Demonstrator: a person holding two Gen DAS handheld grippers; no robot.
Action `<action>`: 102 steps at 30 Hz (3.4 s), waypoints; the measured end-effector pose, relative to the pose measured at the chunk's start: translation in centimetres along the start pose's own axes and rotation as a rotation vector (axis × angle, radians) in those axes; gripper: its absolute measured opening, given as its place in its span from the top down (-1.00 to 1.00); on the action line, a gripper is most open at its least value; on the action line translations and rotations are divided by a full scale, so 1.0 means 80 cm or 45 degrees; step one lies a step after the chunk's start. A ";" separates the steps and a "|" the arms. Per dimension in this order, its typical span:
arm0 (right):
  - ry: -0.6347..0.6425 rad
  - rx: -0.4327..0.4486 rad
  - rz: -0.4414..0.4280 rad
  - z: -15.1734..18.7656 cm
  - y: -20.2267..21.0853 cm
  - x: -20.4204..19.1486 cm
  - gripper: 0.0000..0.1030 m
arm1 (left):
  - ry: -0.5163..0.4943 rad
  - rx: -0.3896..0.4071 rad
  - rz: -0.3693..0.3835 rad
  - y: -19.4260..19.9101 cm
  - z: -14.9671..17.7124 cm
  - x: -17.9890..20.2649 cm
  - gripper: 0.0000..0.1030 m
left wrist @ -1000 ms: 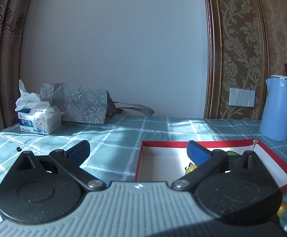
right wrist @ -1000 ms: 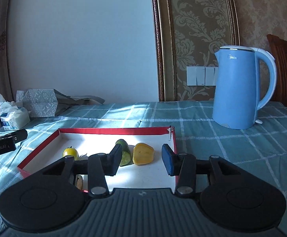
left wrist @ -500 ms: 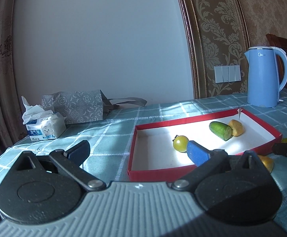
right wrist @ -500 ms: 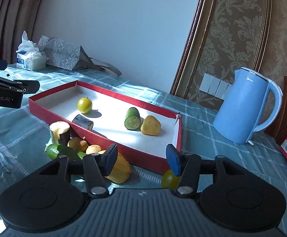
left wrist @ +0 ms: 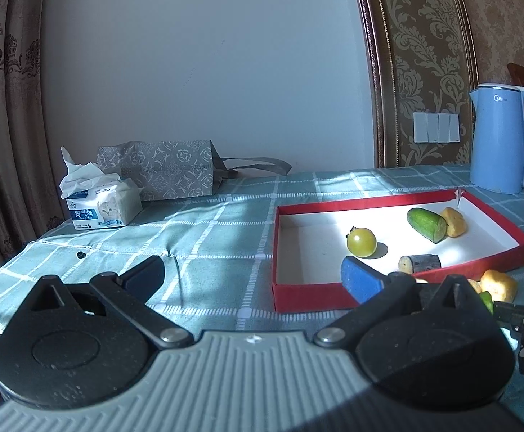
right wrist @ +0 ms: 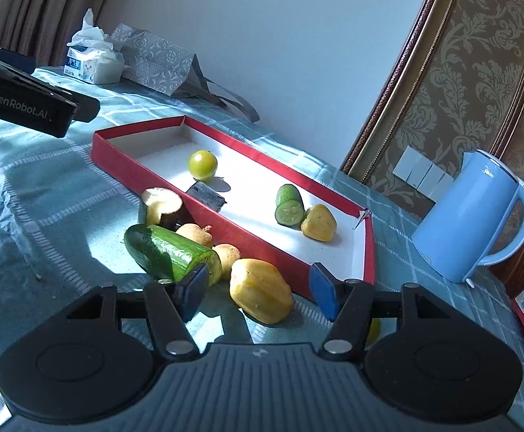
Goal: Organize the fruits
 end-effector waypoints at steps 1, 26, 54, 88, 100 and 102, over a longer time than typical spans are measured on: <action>0.020 0.012 -0.001 -0.003 0.003 -0.006 -0.19 | 0.001 -0.002 0.003 0.001 0.001 -0.001 -1.00; -0.287 0.092 0.118 0.028 0.055 0.071 -0.52 | 0.053 -0.205 0.227 0.036 0.036 0.125 -1.00; -0.381 0.078 0.136 0.050 0.053 0.093 -0.57 | 0.127 -0.358 0.345 0.023 0.054 0.107 0.41; -0.488 -0.088 0.105 0.069 -0.020 0.134 -0.12 | -0.001 -0.231 0.308 0.038 0.040 0.057 -0.32; -0.511 -0.054 0.096 0.066 -0.012 0.132 -0.12 | 0.020 -0.359 0.383 0.036 0.064 0.099 0.29; -0.512 -0.041 0.093 0.065 -0.011 0.132 -0.12 | 0.055 -0.371 0.390 0.033 0.062 0.092 0.42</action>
Point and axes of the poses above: each gripper's, at about its wrist camera, not at the fingertips, and y roughly against the way its jaws point, x to its right, z to its underside, the point moved 5 cm from there along -y, roughly the way its jaws point, and after that the axes turned 10 degrees about x, right-handed, at the moved point
